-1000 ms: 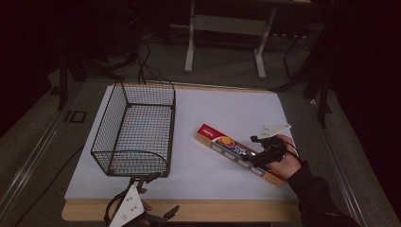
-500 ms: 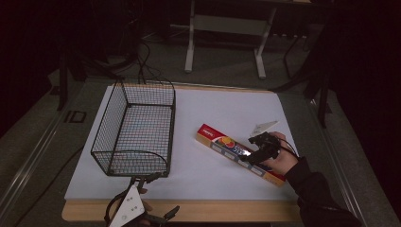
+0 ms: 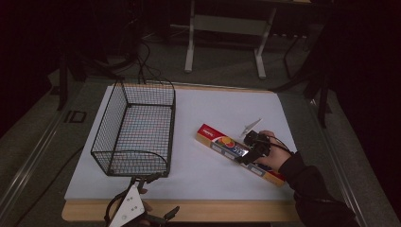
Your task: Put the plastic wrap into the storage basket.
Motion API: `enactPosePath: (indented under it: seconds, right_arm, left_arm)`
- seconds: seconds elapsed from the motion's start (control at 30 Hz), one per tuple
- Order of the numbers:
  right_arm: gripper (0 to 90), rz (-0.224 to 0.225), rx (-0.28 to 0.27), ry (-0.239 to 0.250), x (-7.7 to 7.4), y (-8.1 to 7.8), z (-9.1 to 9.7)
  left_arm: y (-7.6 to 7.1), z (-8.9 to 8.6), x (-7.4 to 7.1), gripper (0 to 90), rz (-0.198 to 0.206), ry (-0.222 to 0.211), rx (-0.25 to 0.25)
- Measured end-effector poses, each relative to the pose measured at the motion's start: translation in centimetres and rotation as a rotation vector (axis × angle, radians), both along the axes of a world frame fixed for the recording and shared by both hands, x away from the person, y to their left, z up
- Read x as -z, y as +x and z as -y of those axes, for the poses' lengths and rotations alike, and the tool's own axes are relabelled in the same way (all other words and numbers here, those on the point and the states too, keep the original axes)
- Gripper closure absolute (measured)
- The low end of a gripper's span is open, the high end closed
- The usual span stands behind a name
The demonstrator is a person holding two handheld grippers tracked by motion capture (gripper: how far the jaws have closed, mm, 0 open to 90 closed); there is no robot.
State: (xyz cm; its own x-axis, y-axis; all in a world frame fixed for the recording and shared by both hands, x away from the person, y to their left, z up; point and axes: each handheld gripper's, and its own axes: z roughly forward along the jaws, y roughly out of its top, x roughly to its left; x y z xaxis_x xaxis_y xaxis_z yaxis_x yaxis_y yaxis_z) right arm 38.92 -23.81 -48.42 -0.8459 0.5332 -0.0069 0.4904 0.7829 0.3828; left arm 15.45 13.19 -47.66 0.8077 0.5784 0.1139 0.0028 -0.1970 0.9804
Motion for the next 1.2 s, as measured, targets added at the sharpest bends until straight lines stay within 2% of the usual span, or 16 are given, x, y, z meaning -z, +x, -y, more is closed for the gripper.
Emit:
enactPosePath:
  seconds: [0.17, 0.23, 0.4, 0.5, 0.77, 0.83, 0.93, 0.97, 1.2]
  right_arm:
    - [22.3, -0.02, -0.009, -0.045, 0.3, 0.3, -0.5]
    - [23.6, -0.041, 0.0, -0.086, 0.5, 0.6, -0.7]
    - [33.9, -0.091, -0.005, -0.118, 0.7, 1.1, -1.2]
    - [36.7, -0.115, -0.024, -0.139, 0.6, 1.3, -1.5]
    - [37.8, -0.156, -0.039, -0.205, 0.5, 1.8, -2.2]
    - [38.9, -0.151, -0.038, -0.214, 0.5, 1.7, -2.4]
    - [39.6, -0.143, -0.034, -0.223, 0.3, 1.7, -2.5]
    - [39.8, -0.126, -0.021, -0.22, 0.2, 1.6, -2.4]
    - [39.9, -0.07, 0.134, -0.112, -2.3, 2.6, -0.6]
  left_arm:
    - [0.0, 0.0, 0.0, 1.2, 0.0, 0.004, 0.001]
    - [0.0, 0.0, 0.0, 1.2, 0.0, 0.004, 0.001]
    - [-0.1, 0.0, 0.0, 1.2, -0.001, 0.004, 0.002]
    - [-0.1, 0.0, 0.0, 1.2, -0.002, 0.004, 0.003]
    - [-0.1, 0.0, 0.0, 1.2, -0.005, 0.002, 0.008]
    - [-0.1, 0.0, 0.0, 1.2, -0.006, 0.002, 0.01]
    - [0.0, 0.0, 0.0, 1.2, -0.009, 0.0, 0.011]
    - [0.0, 0.0, 0.0, 1.2, -0.008, 0.001, 0.011]
    - [0.0, 0.0, 0.0, 1.2, -0.009, 0.002, 0.012]
